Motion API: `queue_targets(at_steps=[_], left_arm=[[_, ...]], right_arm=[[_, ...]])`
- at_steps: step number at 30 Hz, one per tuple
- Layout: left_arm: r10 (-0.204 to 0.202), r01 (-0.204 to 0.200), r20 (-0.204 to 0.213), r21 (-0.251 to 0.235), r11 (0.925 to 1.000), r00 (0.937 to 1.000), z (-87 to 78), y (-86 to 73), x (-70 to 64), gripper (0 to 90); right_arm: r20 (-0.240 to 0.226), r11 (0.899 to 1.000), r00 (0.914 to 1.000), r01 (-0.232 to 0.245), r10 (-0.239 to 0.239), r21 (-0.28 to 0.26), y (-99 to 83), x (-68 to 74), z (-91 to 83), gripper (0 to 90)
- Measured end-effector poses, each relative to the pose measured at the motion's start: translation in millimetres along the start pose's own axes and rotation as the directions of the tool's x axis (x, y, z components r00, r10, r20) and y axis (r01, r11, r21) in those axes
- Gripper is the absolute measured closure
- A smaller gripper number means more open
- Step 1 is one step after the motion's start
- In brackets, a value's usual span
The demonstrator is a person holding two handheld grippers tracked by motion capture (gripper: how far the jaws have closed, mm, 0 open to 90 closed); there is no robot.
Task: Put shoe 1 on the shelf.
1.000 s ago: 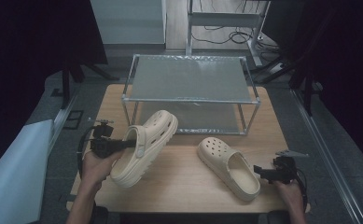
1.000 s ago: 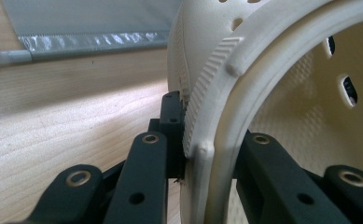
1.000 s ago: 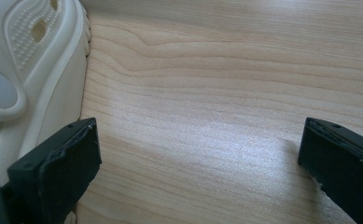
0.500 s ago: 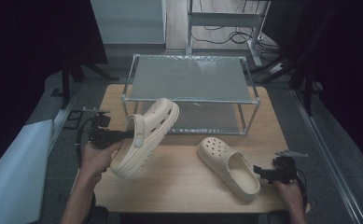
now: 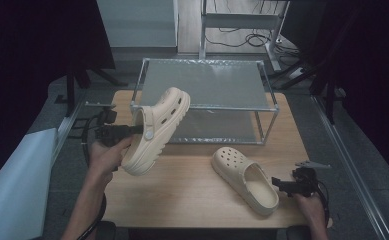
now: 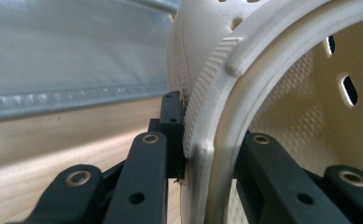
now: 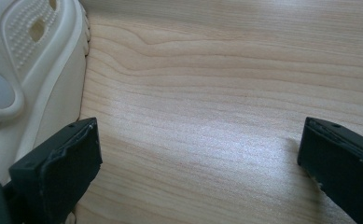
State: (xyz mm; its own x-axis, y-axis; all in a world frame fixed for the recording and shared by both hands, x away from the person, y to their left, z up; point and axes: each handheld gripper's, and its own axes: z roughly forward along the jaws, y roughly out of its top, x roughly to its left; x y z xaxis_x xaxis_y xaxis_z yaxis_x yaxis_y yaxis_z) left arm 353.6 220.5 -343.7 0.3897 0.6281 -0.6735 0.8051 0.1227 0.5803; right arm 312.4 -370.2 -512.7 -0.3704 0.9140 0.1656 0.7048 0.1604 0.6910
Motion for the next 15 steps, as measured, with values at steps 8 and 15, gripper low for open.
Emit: queue_targets(at_steps=[8,15], left_arm=[[-0.029,0.029,0.001,-0.039,0.9988,0.9996,5.5,14.2,1.0,76.8],[-0.065,0.065,-0.004,-0.078,0.9948,0.9979,11.9,29.4,3.9,76.8]], right_arm=[[0.001,1.000,1.0000,-0.007,0.007,-0.004,0.0,-0.1,0.3,0.0],[-0.001,1.000,1.0000,-0.008,0.008,-0.001,0.5,-0.9,0.2,0.0]])
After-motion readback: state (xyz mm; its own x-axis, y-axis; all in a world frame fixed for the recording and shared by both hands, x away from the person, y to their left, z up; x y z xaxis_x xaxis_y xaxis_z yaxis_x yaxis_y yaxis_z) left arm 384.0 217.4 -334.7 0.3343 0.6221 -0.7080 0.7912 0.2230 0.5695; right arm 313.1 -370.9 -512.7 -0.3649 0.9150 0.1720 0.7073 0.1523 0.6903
